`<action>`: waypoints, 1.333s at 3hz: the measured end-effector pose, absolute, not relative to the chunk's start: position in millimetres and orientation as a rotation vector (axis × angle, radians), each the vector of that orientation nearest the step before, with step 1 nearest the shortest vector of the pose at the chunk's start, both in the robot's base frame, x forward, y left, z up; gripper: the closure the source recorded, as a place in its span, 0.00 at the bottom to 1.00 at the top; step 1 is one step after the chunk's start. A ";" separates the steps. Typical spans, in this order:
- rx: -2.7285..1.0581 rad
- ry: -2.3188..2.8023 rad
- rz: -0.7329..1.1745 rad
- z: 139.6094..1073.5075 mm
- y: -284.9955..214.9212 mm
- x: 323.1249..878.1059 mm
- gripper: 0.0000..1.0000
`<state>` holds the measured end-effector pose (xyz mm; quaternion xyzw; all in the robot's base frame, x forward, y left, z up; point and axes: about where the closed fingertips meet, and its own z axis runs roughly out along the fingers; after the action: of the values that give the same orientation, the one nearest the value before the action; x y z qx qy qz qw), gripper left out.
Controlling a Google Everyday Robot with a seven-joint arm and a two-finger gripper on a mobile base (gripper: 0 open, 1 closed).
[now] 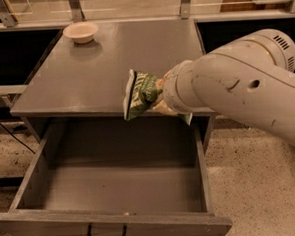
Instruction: Pick green jalapeno chip bag from top drawer and place on counter
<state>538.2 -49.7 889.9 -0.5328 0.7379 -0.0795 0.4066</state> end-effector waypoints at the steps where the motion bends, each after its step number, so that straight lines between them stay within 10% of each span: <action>1: -1.344 1.861 -0.200 889.8 -49.6 538.4 1.00; 4: -1.431 1.808 -0.143 888.2 7.3 608.8 1.00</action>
Offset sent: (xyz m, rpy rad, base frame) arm 0.0420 0.0154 -0.0078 0.0131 0.0327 0.0052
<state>608.8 7.3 888.2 -0.5666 0.7160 -0.0568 0.4039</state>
